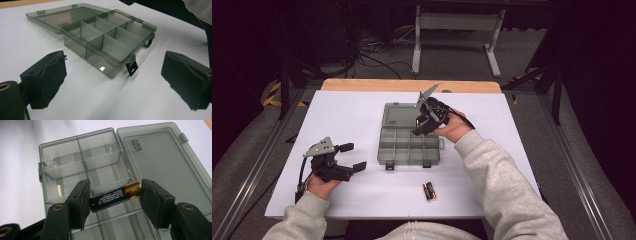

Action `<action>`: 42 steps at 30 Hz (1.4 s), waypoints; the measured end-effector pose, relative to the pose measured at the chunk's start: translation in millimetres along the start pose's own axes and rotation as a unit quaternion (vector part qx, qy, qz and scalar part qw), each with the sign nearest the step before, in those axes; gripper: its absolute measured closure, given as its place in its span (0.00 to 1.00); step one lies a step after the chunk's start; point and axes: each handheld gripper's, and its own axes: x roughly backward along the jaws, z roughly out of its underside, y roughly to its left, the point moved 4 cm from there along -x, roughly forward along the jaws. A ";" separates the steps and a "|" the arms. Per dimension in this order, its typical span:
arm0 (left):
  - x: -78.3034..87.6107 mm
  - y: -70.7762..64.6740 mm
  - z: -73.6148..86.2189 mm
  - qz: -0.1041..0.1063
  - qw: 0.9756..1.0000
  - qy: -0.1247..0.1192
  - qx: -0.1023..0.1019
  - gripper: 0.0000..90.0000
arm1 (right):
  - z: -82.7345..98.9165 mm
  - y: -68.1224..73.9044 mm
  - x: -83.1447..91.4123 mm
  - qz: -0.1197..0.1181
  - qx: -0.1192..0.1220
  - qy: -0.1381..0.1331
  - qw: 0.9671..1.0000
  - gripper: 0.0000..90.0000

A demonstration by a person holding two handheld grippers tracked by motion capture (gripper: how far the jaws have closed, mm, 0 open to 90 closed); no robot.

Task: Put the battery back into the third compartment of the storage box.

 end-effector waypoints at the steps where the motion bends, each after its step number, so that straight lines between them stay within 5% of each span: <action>1: 0.3 0.0 0.0 0.000 1.000 0.001 0.000 0.07 | -0.2 -1.3 -0.6 0.001 -0.001 0.001 1.000 0.47; 42: -0.4 -0.7 -0.1 0.004 1.000 -0.002 0.000 0.07 | 17.1 -9.2 -38.7 -0.008 -0.021 0.036 0.999 0.47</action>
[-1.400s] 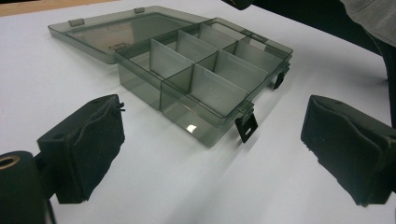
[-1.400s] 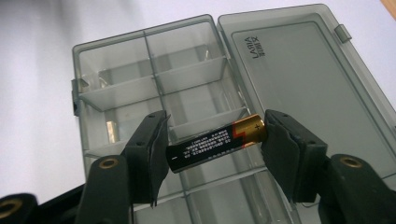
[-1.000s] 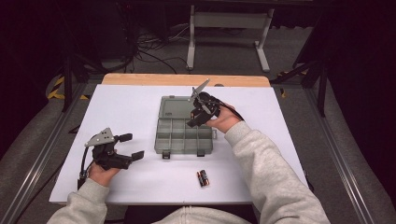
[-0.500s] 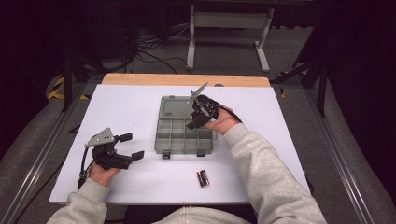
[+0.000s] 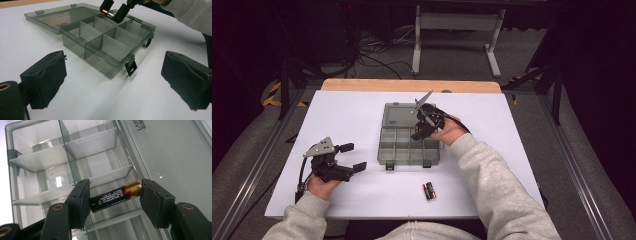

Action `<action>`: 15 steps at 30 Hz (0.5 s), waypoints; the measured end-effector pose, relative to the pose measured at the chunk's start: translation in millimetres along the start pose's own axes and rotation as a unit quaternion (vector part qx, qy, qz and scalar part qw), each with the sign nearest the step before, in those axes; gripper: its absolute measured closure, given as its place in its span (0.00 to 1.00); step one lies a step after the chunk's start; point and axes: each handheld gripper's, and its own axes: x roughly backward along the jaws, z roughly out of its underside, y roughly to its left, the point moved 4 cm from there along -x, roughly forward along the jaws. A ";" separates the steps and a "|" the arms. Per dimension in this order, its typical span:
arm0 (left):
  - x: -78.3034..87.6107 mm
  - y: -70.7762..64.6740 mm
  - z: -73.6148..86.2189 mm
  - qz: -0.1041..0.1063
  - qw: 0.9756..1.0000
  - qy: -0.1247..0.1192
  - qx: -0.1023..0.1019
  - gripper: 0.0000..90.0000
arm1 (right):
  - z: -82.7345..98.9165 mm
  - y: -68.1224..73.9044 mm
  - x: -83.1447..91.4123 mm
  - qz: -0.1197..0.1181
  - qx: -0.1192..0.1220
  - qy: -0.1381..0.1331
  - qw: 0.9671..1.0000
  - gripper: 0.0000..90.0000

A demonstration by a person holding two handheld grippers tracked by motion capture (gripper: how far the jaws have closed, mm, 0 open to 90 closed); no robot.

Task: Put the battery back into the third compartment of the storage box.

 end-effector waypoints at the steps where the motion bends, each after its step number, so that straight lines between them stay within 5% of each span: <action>1: 0.0 0.0 0.0 0.000 1.000 0.000 0.000 0.07 | 0.1 0.2 -0.4 0.000 0.001 0.001 1.000 0.47; 15: 0.3 -0.2 -0.1 0.001 1.000 0.001 0.000 0.07 | -0.7 3.0 -3.1 -0.004 0.007 0.003 1.000 0.46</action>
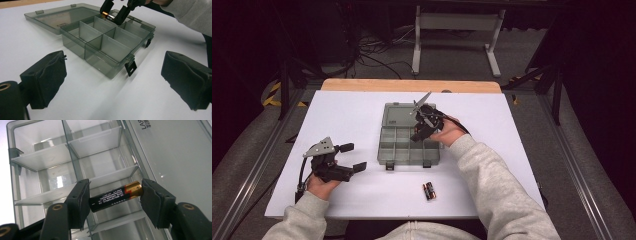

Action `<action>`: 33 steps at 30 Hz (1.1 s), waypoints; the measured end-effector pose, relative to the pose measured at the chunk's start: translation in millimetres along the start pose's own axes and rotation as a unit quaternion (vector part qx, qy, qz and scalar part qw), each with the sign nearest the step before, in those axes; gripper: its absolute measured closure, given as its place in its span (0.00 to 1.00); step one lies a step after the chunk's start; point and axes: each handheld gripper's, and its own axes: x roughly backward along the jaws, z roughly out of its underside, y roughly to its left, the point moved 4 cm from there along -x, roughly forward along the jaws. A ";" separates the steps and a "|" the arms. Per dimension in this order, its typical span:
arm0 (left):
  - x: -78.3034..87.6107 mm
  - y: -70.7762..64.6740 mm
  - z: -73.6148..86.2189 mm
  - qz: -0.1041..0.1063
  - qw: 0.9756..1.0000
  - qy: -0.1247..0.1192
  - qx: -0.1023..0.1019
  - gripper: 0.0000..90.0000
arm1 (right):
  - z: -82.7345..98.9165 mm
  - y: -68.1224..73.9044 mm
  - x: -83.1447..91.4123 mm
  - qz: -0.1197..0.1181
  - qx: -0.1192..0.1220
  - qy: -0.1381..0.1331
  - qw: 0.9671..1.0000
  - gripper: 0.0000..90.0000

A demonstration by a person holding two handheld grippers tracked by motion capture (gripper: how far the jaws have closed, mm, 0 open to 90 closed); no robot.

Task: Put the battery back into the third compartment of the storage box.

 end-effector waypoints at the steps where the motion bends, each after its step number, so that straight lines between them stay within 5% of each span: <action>1: 0.0 0.0 0.0 0.000 1.000 0.000 0.000 0.07 | -0.2 0.2 0.3 -0.001 -0.001 -0.002 1.000 0.45; 11: 0.2 0.7 0.1 -0.001 1.000 0.002 0.000 0.07 | -3.5 7.4 17.2 -0.004 0.005 -0.020 1.000 0.38; 25: -0.5 0.4 0.0 -0.002 1.000 0.000 0.002 0.07 | 0.3 56.8 56.7 -0.008 0.063 -0.032 0.997 0.20; 33: -1.1 0.4 0.2 -0.001 1.000 0.000 0.003 0.07 | 12.2 78.2 66.8 -0.019 0.075 -0.031 0.997 0.16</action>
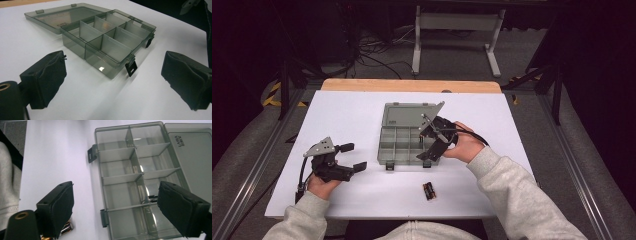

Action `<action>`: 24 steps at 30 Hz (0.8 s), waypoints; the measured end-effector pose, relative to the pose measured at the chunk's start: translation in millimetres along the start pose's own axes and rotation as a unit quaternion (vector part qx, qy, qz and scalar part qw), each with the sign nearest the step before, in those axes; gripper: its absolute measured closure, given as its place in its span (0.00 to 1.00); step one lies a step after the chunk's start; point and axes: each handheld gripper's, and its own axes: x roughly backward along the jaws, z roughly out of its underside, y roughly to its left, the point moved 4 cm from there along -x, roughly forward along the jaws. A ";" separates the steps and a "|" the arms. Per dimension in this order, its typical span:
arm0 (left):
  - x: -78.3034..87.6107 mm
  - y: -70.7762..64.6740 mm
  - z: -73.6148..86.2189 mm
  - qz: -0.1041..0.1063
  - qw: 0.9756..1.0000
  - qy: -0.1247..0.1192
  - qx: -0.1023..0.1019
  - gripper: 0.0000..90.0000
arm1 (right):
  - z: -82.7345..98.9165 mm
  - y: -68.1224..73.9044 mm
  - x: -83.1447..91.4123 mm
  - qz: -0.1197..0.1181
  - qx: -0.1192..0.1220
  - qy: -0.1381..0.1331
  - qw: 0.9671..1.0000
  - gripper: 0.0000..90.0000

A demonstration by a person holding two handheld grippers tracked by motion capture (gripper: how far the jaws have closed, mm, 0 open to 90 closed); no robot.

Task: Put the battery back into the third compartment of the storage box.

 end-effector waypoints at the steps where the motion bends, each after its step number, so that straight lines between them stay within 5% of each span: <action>1: 0.1 0.2 0.0 0.000 1.000 0.000 0.000 0.07 | 0.7 1.8 0.2 0.000 0.002 -0.001 1.000 0.16; 24: -0.2 0.4 0.0 0.000 1.000 -0.001 -0.001 0.07 | 10.4 39.8 0.2 -0.018 0.021 0.004 1.000 0.15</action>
